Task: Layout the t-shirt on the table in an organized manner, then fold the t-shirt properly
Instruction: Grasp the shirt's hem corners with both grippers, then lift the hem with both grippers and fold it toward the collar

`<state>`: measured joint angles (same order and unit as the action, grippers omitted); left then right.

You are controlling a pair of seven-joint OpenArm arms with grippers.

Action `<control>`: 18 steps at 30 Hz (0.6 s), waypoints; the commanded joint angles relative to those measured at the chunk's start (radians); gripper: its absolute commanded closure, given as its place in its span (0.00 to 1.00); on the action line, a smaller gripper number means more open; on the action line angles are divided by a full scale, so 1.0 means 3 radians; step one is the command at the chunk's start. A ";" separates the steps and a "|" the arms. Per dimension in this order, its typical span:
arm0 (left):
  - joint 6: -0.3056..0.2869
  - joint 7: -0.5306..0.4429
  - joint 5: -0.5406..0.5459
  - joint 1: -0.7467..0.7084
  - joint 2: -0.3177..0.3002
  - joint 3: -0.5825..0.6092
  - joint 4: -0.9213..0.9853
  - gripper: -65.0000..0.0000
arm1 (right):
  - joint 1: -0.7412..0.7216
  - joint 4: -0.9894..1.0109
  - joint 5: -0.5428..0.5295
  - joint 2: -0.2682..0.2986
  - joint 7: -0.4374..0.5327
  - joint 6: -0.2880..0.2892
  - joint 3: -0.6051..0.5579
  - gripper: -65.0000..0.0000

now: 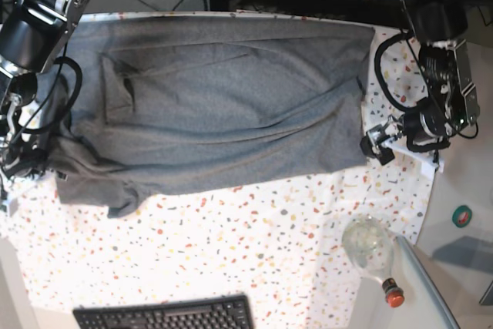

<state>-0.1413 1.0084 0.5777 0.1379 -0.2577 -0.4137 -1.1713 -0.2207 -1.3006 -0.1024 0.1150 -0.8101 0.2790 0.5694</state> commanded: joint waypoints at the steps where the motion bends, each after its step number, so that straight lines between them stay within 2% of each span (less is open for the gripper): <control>1: -0.0012 -0.0065 0.0041 0.0136 -0.0054 -0.0010 0.0025 0.05 | -0.0080 -0.0060 -0.0014 0.0069 0.0069 -0.0007 0.0007 1.00; 3: -0.0012 -0.0249 0.0036 0.0228 -0.0049 0.0006 0.0153 0.05 | -0.0080 -0.0060 -0.0014 0.0064 0.0069 -0.0007 0.0007 1.00; 6: -0.0012 -0.0510 0.0041 0.0300 -0.0074 0.0359 0.0368 0.05 | -0.0080 -0.0050 -0.0014 0.0069 0.0069 -0.0007 0.0018 1.00; 9: -0.0012 -0.0571 0.0056 0.0407 -0.0074 0.0635 0.0557 0.05 | -0.0080 -0.0050 -0.0014 0.0074 0.0074 -0.0007 0.0018 1.00; 15: -0.0012 -0.0602 0.0051 0.0474 -0.0044 0.0645 0.0731 0.05 | -0.0070 -0.0050 -0.0014 0.0079 0.0074 -0.0007 0.0018 1.00; 18: -0.0012 -0.0776 0.0051 0.0530 -0.0044 0.0681 0.0889 0.05 | -0.0065 -0.0050 -0.0014 0.0079 0.0074 -0.0007 0.0018 1.00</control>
<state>-0.1532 0.7708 0.5926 0.2836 -0.2623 -0.2077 -0.8978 -0.2203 -1.3006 -0.0994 0.1253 -0.8059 0.2764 0.5747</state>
